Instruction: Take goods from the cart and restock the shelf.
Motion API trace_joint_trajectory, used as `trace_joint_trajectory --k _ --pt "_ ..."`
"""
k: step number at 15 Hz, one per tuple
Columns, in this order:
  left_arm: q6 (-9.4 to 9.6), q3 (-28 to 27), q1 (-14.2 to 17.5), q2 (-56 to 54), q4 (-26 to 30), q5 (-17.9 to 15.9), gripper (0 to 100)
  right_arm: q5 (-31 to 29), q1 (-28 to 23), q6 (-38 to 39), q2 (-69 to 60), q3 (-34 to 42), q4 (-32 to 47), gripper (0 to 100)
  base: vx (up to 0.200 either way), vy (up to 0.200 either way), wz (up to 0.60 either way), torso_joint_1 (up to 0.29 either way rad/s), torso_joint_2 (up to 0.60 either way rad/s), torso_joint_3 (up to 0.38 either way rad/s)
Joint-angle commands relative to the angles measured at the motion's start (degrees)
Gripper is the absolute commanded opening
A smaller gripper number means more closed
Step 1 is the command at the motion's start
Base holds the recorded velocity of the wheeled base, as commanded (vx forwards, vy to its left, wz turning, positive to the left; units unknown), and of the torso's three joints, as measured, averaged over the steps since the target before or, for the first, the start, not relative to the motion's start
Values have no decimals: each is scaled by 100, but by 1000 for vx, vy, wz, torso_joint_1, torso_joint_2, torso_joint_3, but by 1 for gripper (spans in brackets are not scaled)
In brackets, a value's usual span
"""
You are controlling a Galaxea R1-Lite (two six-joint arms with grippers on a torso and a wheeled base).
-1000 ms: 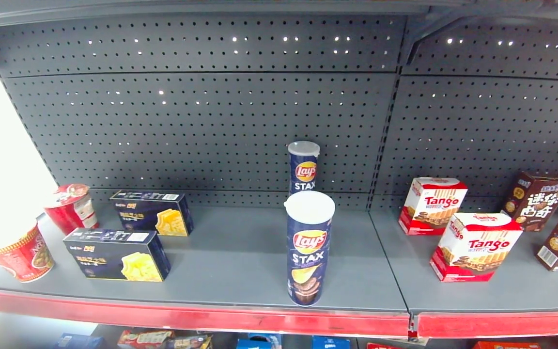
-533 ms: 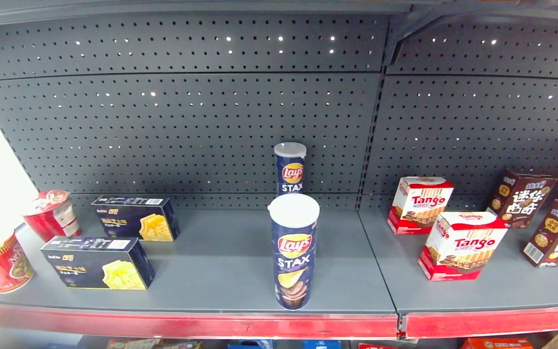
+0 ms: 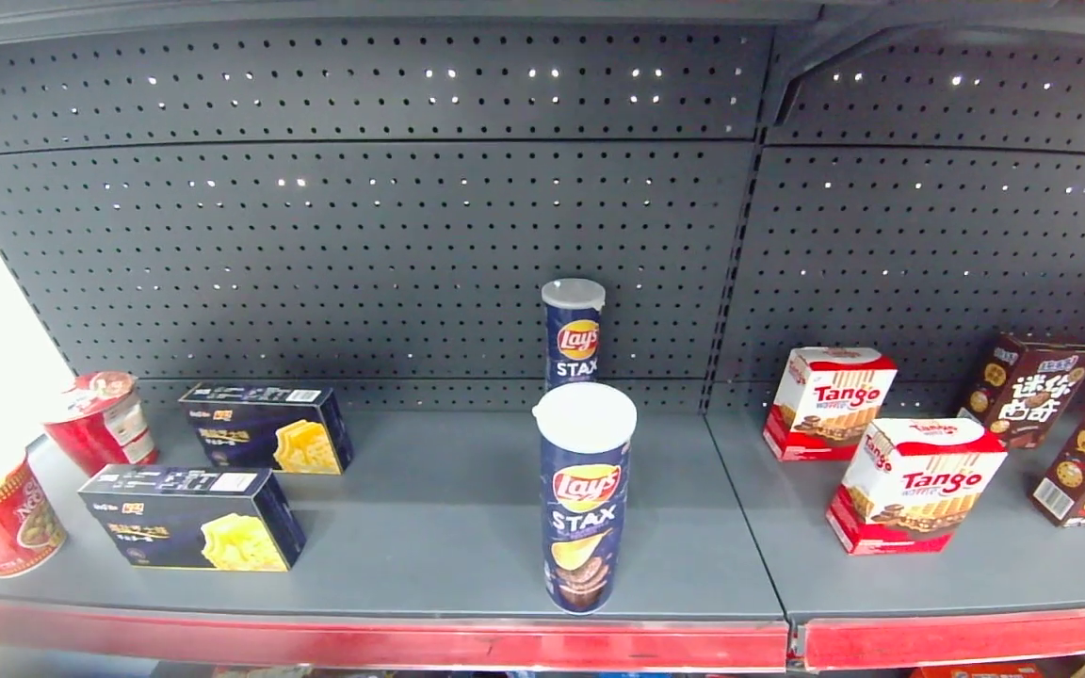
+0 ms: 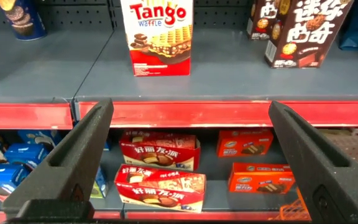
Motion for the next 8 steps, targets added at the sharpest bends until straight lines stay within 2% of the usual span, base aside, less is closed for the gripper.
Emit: trace_joint_trajectory --k 1,8 --pt "4 2 4 9 -4 -1 100 -1 5 1 7 0 -1 100 0 200 0 7 2 2" --pt "-5 2 4 9 -4 7 100 -1 5 1 7 0 -1 100 0 0 0 0 0 0"
